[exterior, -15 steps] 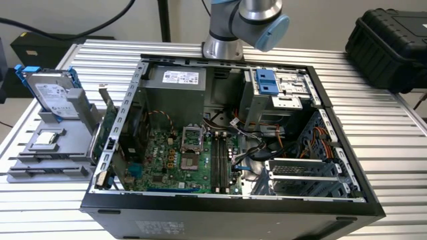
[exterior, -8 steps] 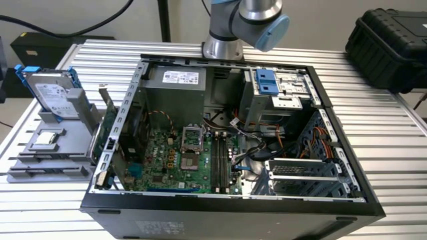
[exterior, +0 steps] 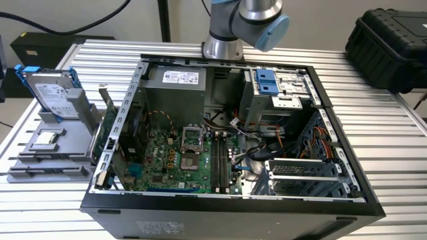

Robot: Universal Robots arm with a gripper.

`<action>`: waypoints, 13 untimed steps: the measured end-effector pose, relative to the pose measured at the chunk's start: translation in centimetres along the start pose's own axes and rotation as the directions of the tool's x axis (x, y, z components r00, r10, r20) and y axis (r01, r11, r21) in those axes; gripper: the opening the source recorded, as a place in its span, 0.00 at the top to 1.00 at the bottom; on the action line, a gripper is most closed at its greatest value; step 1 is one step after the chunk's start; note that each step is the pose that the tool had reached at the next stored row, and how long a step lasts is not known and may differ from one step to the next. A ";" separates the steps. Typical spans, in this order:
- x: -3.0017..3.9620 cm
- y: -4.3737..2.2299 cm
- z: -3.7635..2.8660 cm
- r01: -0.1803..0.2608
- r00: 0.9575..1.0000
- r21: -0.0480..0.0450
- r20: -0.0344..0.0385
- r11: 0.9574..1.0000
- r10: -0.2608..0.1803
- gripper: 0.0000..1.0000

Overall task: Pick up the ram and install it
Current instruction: 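Pick up the ram and move it above insertion slot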

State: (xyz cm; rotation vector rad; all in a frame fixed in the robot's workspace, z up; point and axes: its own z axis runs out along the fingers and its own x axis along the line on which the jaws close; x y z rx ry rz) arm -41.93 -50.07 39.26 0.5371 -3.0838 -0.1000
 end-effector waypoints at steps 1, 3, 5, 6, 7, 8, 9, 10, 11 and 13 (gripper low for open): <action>0.00 0.00 0.00 0.008 1.000 0.000 -0.001 1.000 -0.008 0.00; 0.00 0.00 0.00 0.023 1.000 0.000 -0.001 1.000 -0.023 0.00; 0.00 0.00 0.00 0.038 0.999 0.000 -0.002 0.999 -0.038 0.00; 0.00 0.00 0.00 0.045 0.999 0.000 -0.003 0.999 -0.045 0.00; 0.00 0.00 0.00 0.053 0.999 0.000 -0.003 0.999 -0.053 0.00; 0.00 0.00 0.00 0.060 0.998 0.000 -0.004 0.998 -0.060 0.00; 0.00 0.00 0.00 0.067 0.998 0.000 -0.004 0.998 -0.067 0.00; 0.00 0.00 0.00 0.074 0.997 0.000 -0.005 0.997 -0.074 0.00; 0.00 0.00 0.00 0.081 0.997 0.000 -0.005 0.997 -0.081 0.00; 0.00 0.00 0.00 0.096 0.995 0.000 -0.006 0.995 -0.096 0.00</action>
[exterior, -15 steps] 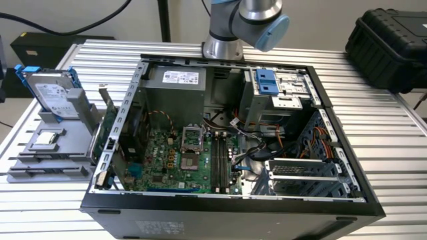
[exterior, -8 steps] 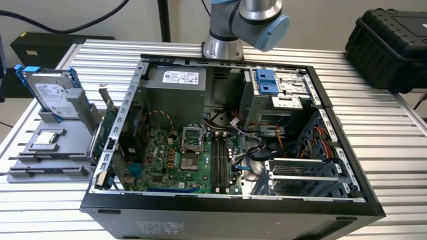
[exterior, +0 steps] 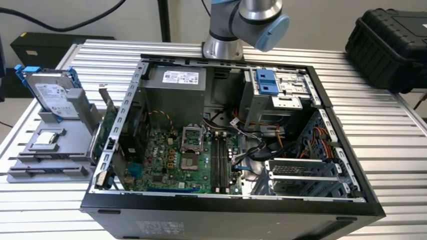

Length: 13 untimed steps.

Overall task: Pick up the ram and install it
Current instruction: 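Pick up the ram and move it above insertion slot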

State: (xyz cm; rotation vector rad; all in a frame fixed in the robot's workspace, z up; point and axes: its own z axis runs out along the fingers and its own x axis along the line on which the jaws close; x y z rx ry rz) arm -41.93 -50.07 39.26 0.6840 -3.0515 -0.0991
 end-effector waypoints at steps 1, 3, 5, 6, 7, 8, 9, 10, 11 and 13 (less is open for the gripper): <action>0.00 0.00 0.00 0.004 1.000 0.000 0.000 1.000 -0.004 0.00; 0.00 0.00 0.00 0.005 1.000 0.000 0.000 1.000 -0.005 0.00; 0.00 0.00 0.00 0.006 1.000 0.000 0.000 1.000 -0.006 0.00; 0.00 0.00 0.00 0.007 1.000 0.000 0.000 1.000 -0.007 0.00; 0.00 0.00 0.00 0.008 1.000 0.000 0.000 1.000 -0.008 0.00; 0.00 0.00 0.00 0.008 1.000 0.000 -0.001 1.000 -0.008 0.00; 0.00 0.00 0.00 0.009 1.000 0.000 -0.001 1.000 -0.009 0.00; 0.00 0.00 0.00 0.010 1.000 0.000 -0.001 1.000 -0.010 0.00; 0.00 0.00 0.00 0.011 1.000 0.000 -0.001 1.000 -0.011 0.00; 0.00 0.00 0.00 0.012 1.000 0.000 -0.001 1.000 -0.012 0.00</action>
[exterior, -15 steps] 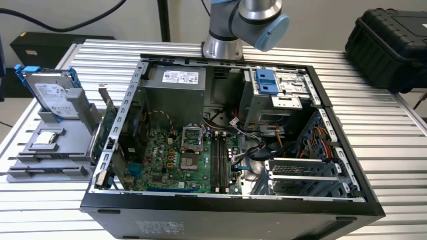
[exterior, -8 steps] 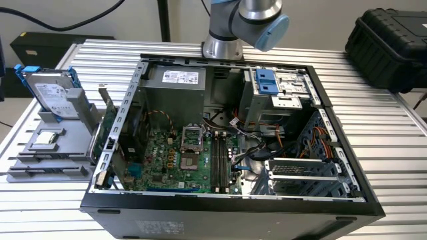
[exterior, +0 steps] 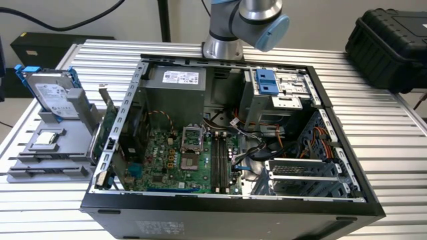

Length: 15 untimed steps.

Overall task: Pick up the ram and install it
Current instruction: 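Pick up the ram and move it above insertion slot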

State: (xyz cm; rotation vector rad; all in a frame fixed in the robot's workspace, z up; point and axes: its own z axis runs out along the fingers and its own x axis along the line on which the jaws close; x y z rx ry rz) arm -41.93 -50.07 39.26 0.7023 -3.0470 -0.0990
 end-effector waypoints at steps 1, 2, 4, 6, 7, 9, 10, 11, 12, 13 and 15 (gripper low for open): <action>0.00 0.00 0.00 0.001 1.000 0.000 0.000 1.000 -0.001 0.00; 0.00 0.00 0.00 0.001 1.000 0.000 0.000 1.000 -0.001 0.00; 0.00 0.00 0.00 0.003 1.000 0.000 0.000 1.000 -0.003 0.00; 0.00 0.00 0.00 0.004 1.000 0.000 0.000 1.000 -0.004 0.00; 0.00 0.00 0.00 0.005 1.000 0.000 0.000 1.000 -0.005 0.00; 0.00 0.00 0.00 0.006 1.000 0.000 0.000 1.000 -0.006 0.00; 0.00 0.00 0.00 0.007 1.000 0.000 -0.001 1.000 -0.007 0.00; 0.00 0.00 -0.01 0.008 1.000 0.000 -0.001 1.000 -0.008 0.00; 0.00 0.00 -0.01 0.008 1.000 0.000 -0.001 1.000 -0.008 0.00; 0.00 0.00 0.00 0.009 1.000 0.000 -0.001 1.000 -0.009 0.00; 0.00 0.00 0.00 0.011 1.000 0.000 -0.001 1.000 -0.011 0.00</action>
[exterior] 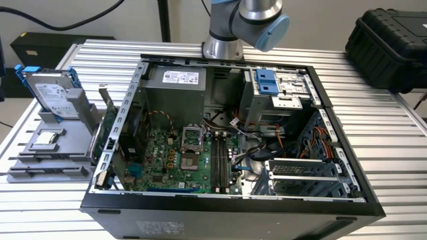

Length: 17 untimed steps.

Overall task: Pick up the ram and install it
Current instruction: 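Pick up the ram and move it above insertion slot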

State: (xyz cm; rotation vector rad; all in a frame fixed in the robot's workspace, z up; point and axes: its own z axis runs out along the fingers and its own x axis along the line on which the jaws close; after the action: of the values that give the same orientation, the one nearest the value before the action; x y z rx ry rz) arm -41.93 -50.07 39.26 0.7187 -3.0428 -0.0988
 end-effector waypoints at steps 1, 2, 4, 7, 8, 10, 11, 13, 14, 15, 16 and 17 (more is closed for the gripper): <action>0.00 0.00 0.00 0.002 1.000 0.000 0.000 1.000 -0.002 0.00; 0.00 0.00 0.00 0.007 1.000 0.000 0.000 1.000 -0.007 0.00; 0.00 0.00 0.01 0.017 1.000 0.000 -0.001 1.000 -0.017 0.00; 0.00 0.00 0.00 0.039 0.999 0.000 -0.003 0.999 -0.039 0.00; 0.00 0.00 0.00 0.049 0.999 0.000 -0.003 0.999 -0.049 0.00; 0.00 -0.01 0.00 0.067 0.998 0.000 -0.004 0.998 -0.067 0.00; 0.00 -0.01 0.00 0.078 0.997 0.000 -0.005 0.997 -0.078 0.00; 0.00 0.00 0.00 0.094 0.996 0.000 -0.006 0.996 -0.094 0.00; 0.00 0.00 0.00 0.103 0.995 -0.001 -0.007 0.995 -0.103 0.00; 0.00 0.00 0.01 0.112 0.994 -0.001 -0.007 0.994 -0.112 0.00; 0.00 0.00 0.00 0.120 0.993 -0.001 -0.008 0.993 -0.120 0.00; 0.00 0.00 0.00 0.130 0.992 -0.001 -0.008 0.992 -0.130 0.00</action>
State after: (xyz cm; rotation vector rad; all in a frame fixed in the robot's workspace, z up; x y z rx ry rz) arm -41.93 -50.07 39.26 0.9142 -2.9856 -0.0972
